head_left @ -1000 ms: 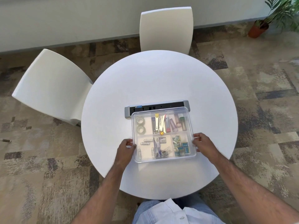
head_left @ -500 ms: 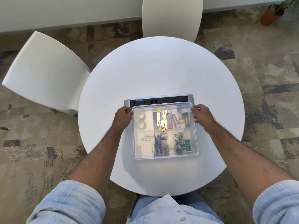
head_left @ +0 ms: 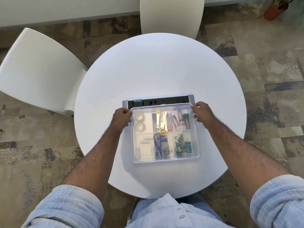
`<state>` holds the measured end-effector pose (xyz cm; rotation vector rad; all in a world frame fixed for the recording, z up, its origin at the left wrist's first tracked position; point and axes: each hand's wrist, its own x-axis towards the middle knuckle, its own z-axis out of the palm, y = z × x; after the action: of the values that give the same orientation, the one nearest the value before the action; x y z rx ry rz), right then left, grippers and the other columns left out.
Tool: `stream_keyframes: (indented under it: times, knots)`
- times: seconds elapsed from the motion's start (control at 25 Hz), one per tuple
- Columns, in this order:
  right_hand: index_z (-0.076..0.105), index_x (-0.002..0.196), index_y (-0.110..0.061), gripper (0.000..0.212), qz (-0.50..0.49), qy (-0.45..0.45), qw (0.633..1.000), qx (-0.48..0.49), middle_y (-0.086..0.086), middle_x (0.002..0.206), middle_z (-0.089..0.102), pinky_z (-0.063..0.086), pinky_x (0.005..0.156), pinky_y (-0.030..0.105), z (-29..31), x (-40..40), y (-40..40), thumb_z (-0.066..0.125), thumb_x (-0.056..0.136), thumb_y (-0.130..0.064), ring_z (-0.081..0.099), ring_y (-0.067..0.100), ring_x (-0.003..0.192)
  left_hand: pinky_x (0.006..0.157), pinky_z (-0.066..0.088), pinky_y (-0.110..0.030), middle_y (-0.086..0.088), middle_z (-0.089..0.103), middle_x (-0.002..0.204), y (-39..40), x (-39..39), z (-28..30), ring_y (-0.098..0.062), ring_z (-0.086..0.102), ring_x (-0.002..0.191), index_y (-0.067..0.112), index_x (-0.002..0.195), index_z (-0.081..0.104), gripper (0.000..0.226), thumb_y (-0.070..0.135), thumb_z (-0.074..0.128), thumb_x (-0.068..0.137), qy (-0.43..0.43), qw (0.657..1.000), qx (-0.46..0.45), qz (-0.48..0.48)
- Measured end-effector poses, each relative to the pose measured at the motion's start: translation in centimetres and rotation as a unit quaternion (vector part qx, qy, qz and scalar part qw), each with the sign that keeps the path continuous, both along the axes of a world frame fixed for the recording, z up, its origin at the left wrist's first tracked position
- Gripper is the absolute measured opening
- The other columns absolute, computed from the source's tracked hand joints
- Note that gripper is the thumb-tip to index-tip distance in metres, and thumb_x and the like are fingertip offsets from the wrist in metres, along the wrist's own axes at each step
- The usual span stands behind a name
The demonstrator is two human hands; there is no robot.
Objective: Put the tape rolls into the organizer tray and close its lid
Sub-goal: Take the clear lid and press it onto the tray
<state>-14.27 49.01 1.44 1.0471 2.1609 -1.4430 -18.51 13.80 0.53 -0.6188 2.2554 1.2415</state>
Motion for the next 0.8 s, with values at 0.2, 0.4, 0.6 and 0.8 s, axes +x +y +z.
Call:
stream_keyframes:
  times: [0.2,0.4,0.6,0.8]
  knots:
    - [0.057,0.098,-0.01,0.012,0.014,0.003,1.0,0.0,0.012,0.085,0.061,0.041,0.053,0.027,0.7,0.5,0.0,0.054,0.1,-0.022,0.053,0.019,0.063,0.071,0.055,-0.036,-0.009,0.069,0.091,-0.2,0.1,0.5,-0.021,0.066,0.071,0.008,0.101,0.067,0.013,0.019,0.061,0.101,-0.012,1.0,0.01,0.0]
    - [0.058,0.112,-0.011,0.017,0.035,-0.01,0.999,-0.014,0.008,0.093,0.063,0.048,0.062,0.032,1.3,4.9,-0.1,0.051,0.096,-0.012,0.057,0.019,0.073,0.068,0.054,-0.033,-0.003,0.07,0.087,-0.6,4.4,0.7,-0.021,0.065,0.072,0.016,0.094,0.069,0.007,0.013,0.062,0.097,-0.016,0.999,0.03,0.021]
    - [0.06,0.108,-0.009,0.013,0.032,-0.021,0.999,-0.038,0.008,0.088,0.063,0.048,0.062,0.033,1.3,10.6,-0.1,0.053,0.097,-0.01,0.058,0.018,0.074,0.07,0.054,-0.033,-0.005,0.071,0.088,-1.5,9.5,0.8,-0.021,0.066,0.075,0.011,0.106,0.071,0.011,0.01,0.063,0.098,-0.039,0.997,0.057,0.04]
    - [0.062,0.104,-0.008,0.01,0.027,-0.012,0.999,-0.024,0.01,0.09,0.065,0.046,0.062,0.032,1.1,11.5,-0.4,0.055,0.099,-0.013,0.059,0.018,0.07,0.074,0.055,-0.035,-0.004,0.074,0.09,-1.1,10.8,1.2,-0.022,0.067,0.08,0.021,0.094,0.072,0.014,0.011,0.064,0.098,-0.032,0.994,0.072,0.077]
